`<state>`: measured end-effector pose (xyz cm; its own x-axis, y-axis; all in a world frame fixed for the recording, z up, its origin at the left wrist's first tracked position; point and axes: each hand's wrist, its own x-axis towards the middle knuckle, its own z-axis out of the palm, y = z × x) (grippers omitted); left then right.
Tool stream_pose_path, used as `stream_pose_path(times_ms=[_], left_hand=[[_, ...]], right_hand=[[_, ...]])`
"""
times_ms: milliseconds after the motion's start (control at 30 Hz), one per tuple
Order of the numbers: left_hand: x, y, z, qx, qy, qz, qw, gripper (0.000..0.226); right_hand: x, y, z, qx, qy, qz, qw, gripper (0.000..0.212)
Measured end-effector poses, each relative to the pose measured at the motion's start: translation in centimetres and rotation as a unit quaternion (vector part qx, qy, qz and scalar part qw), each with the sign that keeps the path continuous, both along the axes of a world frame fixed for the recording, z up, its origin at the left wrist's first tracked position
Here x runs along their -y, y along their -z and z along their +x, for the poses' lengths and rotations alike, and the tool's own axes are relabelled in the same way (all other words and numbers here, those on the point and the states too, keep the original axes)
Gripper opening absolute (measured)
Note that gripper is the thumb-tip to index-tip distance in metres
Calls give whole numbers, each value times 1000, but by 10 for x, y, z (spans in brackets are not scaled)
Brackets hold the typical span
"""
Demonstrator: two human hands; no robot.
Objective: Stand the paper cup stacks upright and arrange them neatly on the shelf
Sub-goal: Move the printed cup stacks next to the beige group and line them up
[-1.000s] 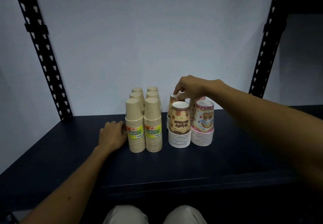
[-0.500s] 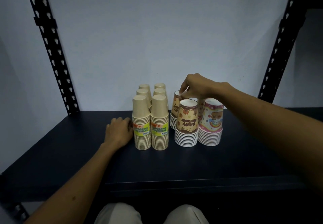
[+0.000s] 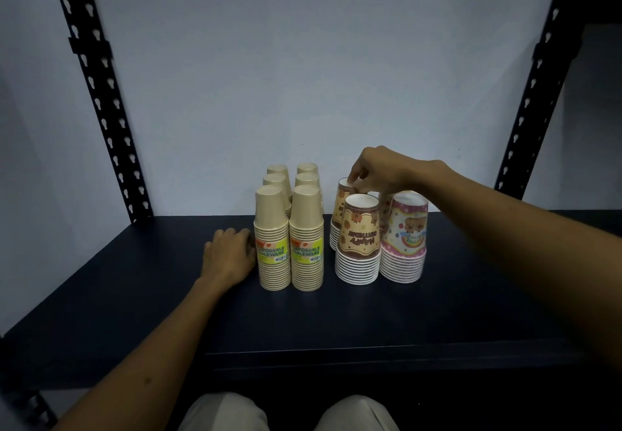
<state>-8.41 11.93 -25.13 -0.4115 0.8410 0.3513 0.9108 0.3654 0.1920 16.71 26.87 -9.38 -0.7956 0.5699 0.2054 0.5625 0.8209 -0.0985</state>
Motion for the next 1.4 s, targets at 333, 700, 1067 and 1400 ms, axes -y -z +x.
stream_pose_path(times_ms=[333,700,1067,1400], left_hand=[[-1,1,-1,1,2,4,1000,15],[-2,3,-2,-9,1,4,1000,15],[-1,3,-2,-6,5,11,1000,13],[0,3,-1,-8,3,7,1000,16]], right_hand=[[3,1,0,-1,-10,-11,1000,26],[-17,-7,32,-69,112,1,991,31],[-20,0,33,-35,133,-41,990,25],[-19,5,32,-59,154,-31,986,26]])
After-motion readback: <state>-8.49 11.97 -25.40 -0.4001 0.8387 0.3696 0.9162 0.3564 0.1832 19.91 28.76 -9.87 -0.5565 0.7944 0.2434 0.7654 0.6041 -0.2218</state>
